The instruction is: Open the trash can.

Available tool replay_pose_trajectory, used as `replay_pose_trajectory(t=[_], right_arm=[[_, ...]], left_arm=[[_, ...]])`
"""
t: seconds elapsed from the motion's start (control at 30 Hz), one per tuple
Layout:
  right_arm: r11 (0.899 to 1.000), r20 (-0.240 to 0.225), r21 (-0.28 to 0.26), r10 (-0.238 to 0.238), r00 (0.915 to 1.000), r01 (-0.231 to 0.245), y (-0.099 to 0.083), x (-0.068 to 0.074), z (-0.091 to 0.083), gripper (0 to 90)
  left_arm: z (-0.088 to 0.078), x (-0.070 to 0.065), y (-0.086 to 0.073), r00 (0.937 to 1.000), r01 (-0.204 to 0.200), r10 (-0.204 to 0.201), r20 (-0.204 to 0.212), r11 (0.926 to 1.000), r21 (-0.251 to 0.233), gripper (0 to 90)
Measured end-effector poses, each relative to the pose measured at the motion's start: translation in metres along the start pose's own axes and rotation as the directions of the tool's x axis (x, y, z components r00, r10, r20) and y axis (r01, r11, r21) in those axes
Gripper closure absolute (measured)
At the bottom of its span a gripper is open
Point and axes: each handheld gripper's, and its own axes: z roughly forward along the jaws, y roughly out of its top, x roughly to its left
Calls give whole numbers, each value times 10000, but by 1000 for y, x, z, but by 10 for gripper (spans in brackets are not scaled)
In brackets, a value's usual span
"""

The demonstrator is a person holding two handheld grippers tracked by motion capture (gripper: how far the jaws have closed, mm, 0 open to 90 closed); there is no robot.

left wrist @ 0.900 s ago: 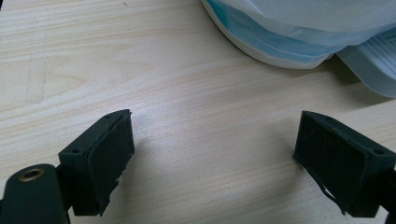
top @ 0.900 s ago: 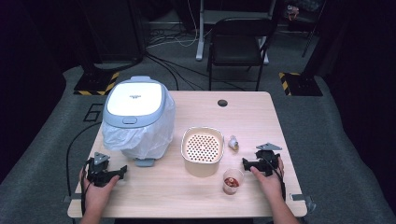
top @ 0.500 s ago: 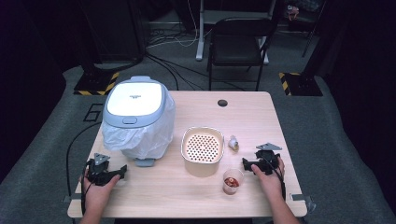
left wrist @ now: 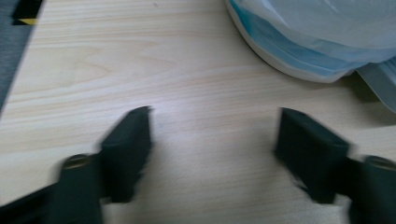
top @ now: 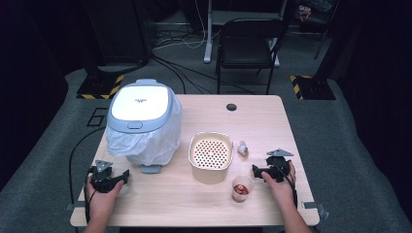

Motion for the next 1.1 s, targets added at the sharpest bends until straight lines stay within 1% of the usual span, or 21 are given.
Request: replay_pose_trajectory(t=[0.03,0.1,0.13,0.17,0.2,0.23,0.3,0.37,0.4,0.43,0.47,0.5,0.6,0.67,0.73,0.8,0.83,0.93,1.0,1.07,1.1], right_arm=[[9999,-10,19,-123,9999,123,0,-1,0,0],[10000,-19,0,-55,10000,55,0,0,0,0],[10000,-19,0,-55,10000,55,0,0,0,0],[10000,-14,6,-65,10000,65,0,0,0,0],[9999,-12,14,-102,9999,102,0,-1,0,0],[9999,-14,16,-116,9999,116,0,-1,0,0],[10000,-22,-12,-33,10000,33,0,0,0,0],[10000,-67,-12,-51,10000,51,0,0,0,0],[10000,-69,-7,-47,10000,47,0,0,0,0],[10000,-67,-10,-50,10000,50,0,0,0,0],[10000,-66,-8,-49,10000,49,0,0,0,0],[10000,-32,-12,-52,10000,51,0,0,0,0],[10000,-68,-8,-49,10000,49,0,0,0,0],[10000,-66,-9,-49,10000,49,0,0,0,0],[10000,-41,-9,-59,10000,59,0,-1,0,0],[10000,-65,-8,-48,10000,48,0,0,0,0],[10000,-62,-14,-41,10000,41,0,0,0,0],[10000,-64,-6,-46,10000,46,0,0,0,0],[10000,-64,-10,-46,10000,46,0,0,0,0],[10000,-30,-16,-43,10000,43,0,0,0,0],[10000,-65,-8,-47,10000,47,0,0,0,0]], left_arm=[[-1,1,0,10000,69,-69,59,10000,34,367],[-7,1,0,9979,646,-647,93,9979,75,486],[-7,1,0,9979,646,-647,93,9979,75,518],[-11,1,1,9971,762,-762,5,9970,-142,518],[-14,-1,2,9958,920,-919,59,9954,-269,588],[-22,-6,6,9952,973,-962,185,9930,-672,692],[-29,-14,9,9962,856,-834,251,9908,-1051,731],[-33,-23,12,9975,663,-632,304,9914,-1130,757],[-33,-23,12,9975,663,-632,304,9914,-1130,764],[-35,-34,14,9976,599,-558,406,9922,-1092,784],[-35,-34,14,9976,599,-558,406,9922,-1092,793],[-36,-44,15,9985,397,-355,422,9938,-1042,803],[-34,-51,15,9969,549,-487,621,9932,-1029,828],[-31,-58,15,9952,615,-546,810,9945,-846,835],[-30,-61,15,9961,556,-491,731,9945,-887,842],[-27,-68,18,9944,499,-409,978,9946,-905,843],[-23,-77,20,9925,653,-534,1100,9920,-1077,843],[-18,-86,23,9902,623,-478,1309,9921,-1091,840],[-14,-90,23,9905,563,-410,1309,9918,-1150,832],[-10,-93,23,9929,293,-155,1183,9928,-1161,830],[-5,-99,22,9869,998,-806,1395,9856,-1365,821]])
